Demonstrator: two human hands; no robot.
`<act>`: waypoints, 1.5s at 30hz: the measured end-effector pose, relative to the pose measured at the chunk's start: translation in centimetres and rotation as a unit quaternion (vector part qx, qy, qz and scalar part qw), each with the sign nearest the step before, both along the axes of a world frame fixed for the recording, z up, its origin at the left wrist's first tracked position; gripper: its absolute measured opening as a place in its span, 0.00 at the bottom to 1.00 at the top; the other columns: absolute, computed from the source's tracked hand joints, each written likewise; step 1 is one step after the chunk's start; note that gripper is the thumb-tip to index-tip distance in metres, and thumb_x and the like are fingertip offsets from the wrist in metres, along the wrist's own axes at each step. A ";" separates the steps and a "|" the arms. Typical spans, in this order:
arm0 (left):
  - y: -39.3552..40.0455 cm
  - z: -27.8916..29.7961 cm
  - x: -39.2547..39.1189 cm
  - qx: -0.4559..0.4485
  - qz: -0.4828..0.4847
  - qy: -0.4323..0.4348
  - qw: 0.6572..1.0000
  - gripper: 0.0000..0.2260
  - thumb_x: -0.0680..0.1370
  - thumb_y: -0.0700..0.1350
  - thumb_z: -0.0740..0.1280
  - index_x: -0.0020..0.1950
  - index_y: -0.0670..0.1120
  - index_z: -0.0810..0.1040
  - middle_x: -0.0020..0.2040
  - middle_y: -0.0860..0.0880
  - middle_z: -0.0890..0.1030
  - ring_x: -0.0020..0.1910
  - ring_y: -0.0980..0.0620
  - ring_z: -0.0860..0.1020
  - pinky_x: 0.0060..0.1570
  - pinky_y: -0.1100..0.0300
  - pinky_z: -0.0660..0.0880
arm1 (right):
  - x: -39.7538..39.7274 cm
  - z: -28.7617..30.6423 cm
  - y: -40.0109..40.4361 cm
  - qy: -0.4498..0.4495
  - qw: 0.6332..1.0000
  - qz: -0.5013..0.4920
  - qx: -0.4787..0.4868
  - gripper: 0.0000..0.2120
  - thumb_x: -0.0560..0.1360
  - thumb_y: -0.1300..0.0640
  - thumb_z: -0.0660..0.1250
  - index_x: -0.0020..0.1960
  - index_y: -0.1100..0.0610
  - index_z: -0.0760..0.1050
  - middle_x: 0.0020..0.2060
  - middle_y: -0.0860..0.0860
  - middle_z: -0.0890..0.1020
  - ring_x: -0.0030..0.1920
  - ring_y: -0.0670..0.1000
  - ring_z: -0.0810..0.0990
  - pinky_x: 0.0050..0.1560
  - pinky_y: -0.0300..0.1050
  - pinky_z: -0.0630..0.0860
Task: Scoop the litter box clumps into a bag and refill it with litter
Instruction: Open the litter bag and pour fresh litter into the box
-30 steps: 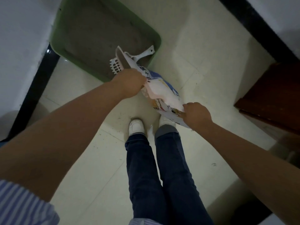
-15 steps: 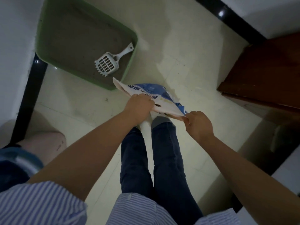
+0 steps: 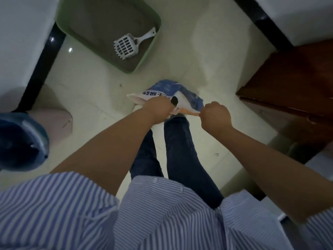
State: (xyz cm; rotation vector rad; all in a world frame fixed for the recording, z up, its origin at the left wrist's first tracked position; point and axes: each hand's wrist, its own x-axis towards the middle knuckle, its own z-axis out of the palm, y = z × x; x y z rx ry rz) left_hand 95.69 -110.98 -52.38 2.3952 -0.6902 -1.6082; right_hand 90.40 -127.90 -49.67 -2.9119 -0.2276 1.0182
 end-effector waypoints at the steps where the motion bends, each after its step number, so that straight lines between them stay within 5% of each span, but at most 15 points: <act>1: 0.3 1.1 -0.4 -0.003 0.019 -0.002 1.000 0.11 0.82 0.45 0.55 0.53 0.44 0.77 0.56 0.43 0.78 0.53 0.46 0.75 0.48 0.58 0.70 | 0.1 0.7 0.1 -0.007 1.000 0.022 0.004 0.09 0.55 0.69 0.76 0.31 0.65 0.77 0.29 0.59 0.80 0.33 0.59 0.80 0.30 0.42 0.74; 4: 2.1 5.1 -1.5 0.011 0.111 -0.010 0.994 0.11 0.81 0.42 0.56 0.50 0.42 0.78 0.56 0.43 0.78 0.57 0.44 0.74 0.47 0.59 0.70 | 0.4 3.2 0.7 -0.048 0.995 0.081 0.036 0.17 0.40 0.68 0.78 0.19 0.61 0.70 0.16 0.54 0.73 0.18 0.54 0.73 0.21 0.35 0.68; 10: 8.2 11.9 -6.0 0.008 0.333 -0.117 0.936 0.12 0.81 0.39 0.57 0.53 0.38 0.79 0.55 0.40 0.79 0.55 0.45 0.74 0.51 0.59 0.66 | 4.2 8.2 8.2 -0.149 0.961 0.203 0.114 0.17 0.41 0.68 0.80 0.21 0.61 0.72 0.18 0.54 0.74 0.19 0.55 0.74 0.22 0.36 0.69; 13: 11.6 15.4 -10.0 -0.009 0.440 -0.155 0.884 0.14 0.82 0.40 0.54 0.57 0.34 0.76 0.56 0.38 0.77 0.56 0.42 0.72 0.50 0.60 0.62 | 4.5 10.7 13.9 -0.190 0.922 0.305 0.141 0.17 0.42 0.65 0.80 0.22 0.58 0.72 0.19 0.52 0.74 0.21 0.52 0.75 0.29 0.38 0.73; 18: 18.3 16.2 -19.6 0.022 0.596 -0.230 0.769 0.14 0.82 0.42 0.55 0.48 0.34 0.77 0.42 0.38 0.78 0.39 0.46 0.66 0.46 0.59 0.63 | 0.4 13.9 23.5 -0.219 0.812 0.489 0.230 0.17 0.46 0.69 0.79 0.24 0.60 0.71 0.20 0.55 0.74 0.22 0.54 0.75 0.30 0.40 0.74; 22: 21.7 17.6 -28.0 0.093 0.642 -0.276 0.710 0.18 0.82 0.44 0.48 0.58 0.37 0.75 0.49 0.41 0.77 0.45 0.41 0.72 0.42 0.62 0.50 | -7.0 15.8 29.7 -0.193 0.740 0.589 0.260 0.20 0.45 0.72 0.78 0.25 0.62 0.69 0.18 0.56 0.72 0.17 0.54 0.72 0.24 0.38 0.65; 24: 23.2 18.4 -32.4 0.104 0.675 -0.295 0.668 0.16 0.83 0.42 0.48 0.59 0.37 0.73 0.54 0.40 0.77 0.51 0.41 0.73 0.44 0.60 0.54 | -11.4 16.6 32.3 -0.188 0.723 0.612 0.260 0.20 0.46 0.72 0.79 0.25 0.62 0.68 0.17 0.56 0.72 0.16 0.55 0.70 0.27 0.37 0.59; 27: 25.9 20.1 -40.4 0.099 0.748 -0.321 0.573 0.19 0.82 0.45 0.48 0.55 0.36 0.74 0.51 0.38 0.78 0.50 0.42 0.70 0.52 0.59 0.60 | -19.2 18.1 36.8 -0.179 0.688 0.650 0.267 0.18 0.46 0.72 0.78 0.25 0.63 0.70 0.17 0.57 0.73 0.16 0.54 0.71 0.24 0.36 0.64; 30: 28.2 21.8 -47.9 0.118 0.779 -0.308 0.533 0.18 0.82 0.46 0.51 0.54 0.36 0.75 0.50 0.38 0.78 0.55 0.41 0.71 0.54 0.57 0.62 | -27.3 20.4 41.9 -0.189 0.693 0.666 0.201 0.11 0.56 0.69 0.75 0.36 0.66 0.76 0.30 0.60 0.80 0.31 0.58 0.79 0.34 0.44 0.74; 33: 29.7 23.1 -54.7 0.162 0.790 -0.263 0.529 0.17 0.82 0.46 0.52 0.52 0.37 0.77 0.53 0.39 0.78 0.56 0.42 0.71 0.54 0.59 0.61 | -33.9 21.2 46.4 -0.109 0.702 0.690 0.138 0.14 0.73 0.66 0.60 0.58 0.66 0.73 0.55 0.62 0.75 0.58 0.60 0.71 0.56 0.52 0.65; 35: 30.5 23.9 -59.2 0.184 0.802 -0.247 0.512 0.19 0.82 0.48 0.51 0.52 0.39 0.79 0.54 0.39 0.78 0.55 0.42 0.74 0.52 0.58 0.63 | -38.0 21.3 48.8 -0.118 0.641 0.743 0.150 0.14 0.70 0.66 0.64 0.55 0.63 0.75 0.51 0.59 0.78 0.56 0.59 0.73 0.55 0.49 0.67; 37: 31.2 24.9 -63.6 0.197 0.835 -0.235 0.457 0.27 0.76 0.54 0.47 0.53 0.39 0.79 0.54 0.39 0.79 0.53 0.43 0.76 0.49 0.56 0.67 | -42.5 20.9 51.2 -0.176 0.545 0.786 0.234 0.15 0.51 0.64 0.77 0.36 0.59 0.80 0.32 0.53 0.80 0.38 0.54 0.79 0.42 0.40 0.72; 39: 32.2 25.8 -68.0 0.214 0.865 -0.234 0.388 0.32 0.70 0.56 0.44 0.54 0.38 0.79 0.52 0.39 0.80 0.52 0.42 0.77 0.48 0.55 0.70 | -46.9 20.7 53.8 -0.161 0.489 0.809 0.282 0.19 0.37 0.64 0.77 0.25 0.56 0.76 0.21 0.49 0.75 0.26 0.51 0.76 0.35 0.34 0.67; 45: 37.1 27.2 -79.7 0.252 0.925 -0.188 0.213 0.20 0.75 0.55 0.51 0.39 0.40 0.72 0.36 0.43 0.73 0.38 0.44 0.73 0.37 0.59 0.62 | -59.7 22.1 64.3 -0.040 0.350 0.864 0.359 0.17 0.40 0.74 0.70 0.25 0.61 0.71 0.20 0.54 0.72 0.25 0.53 0.75 0.35 0.43 0.38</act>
